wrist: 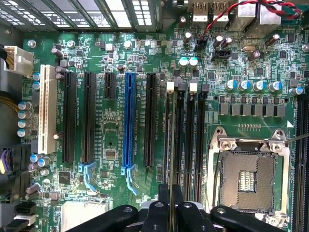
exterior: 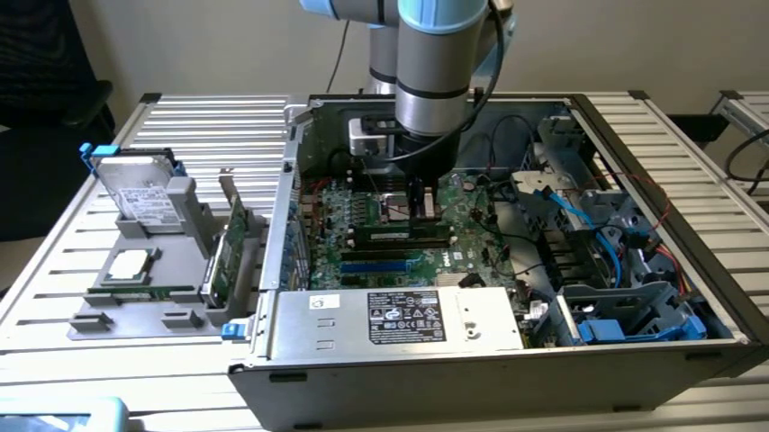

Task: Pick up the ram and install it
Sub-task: 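Insert the ram into the slot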

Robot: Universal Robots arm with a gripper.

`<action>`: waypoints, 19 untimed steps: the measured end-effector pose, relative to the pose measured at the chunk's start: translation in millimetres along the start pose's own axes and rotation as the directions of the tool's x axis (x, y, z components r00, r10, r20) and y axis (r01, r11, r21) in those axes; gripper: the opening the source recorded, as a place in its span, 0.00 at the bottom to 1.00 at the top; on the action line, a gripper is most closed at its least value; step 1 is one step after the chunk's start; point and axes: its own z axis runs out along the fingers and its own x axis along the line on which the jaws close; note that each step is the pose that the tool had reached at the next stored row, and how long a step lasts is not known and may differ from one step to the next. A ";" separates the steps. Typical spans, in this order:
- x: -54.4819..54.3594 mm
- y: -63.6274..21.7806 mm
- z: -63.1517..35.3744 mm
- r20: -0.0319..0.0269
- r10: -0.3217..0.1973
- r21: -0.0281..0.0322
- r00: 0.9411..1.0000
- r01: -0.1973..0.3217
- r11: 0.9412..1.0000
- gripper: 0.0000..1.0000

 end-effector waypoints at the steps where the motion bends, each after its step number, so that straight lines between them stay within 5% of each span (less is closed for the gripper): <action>1: 0.0 0.0 0.2 0.000 0.000 0.000 1.000 0.000 1.000 0.14; 14: -0.4 0.0 3.4 0.000 0.000 0.000 1.000 0.000 1.000 0.14; 19: -0.3 0.0 2.3 0.000 0.000 0.000 1.000 0.000 1.000 0.22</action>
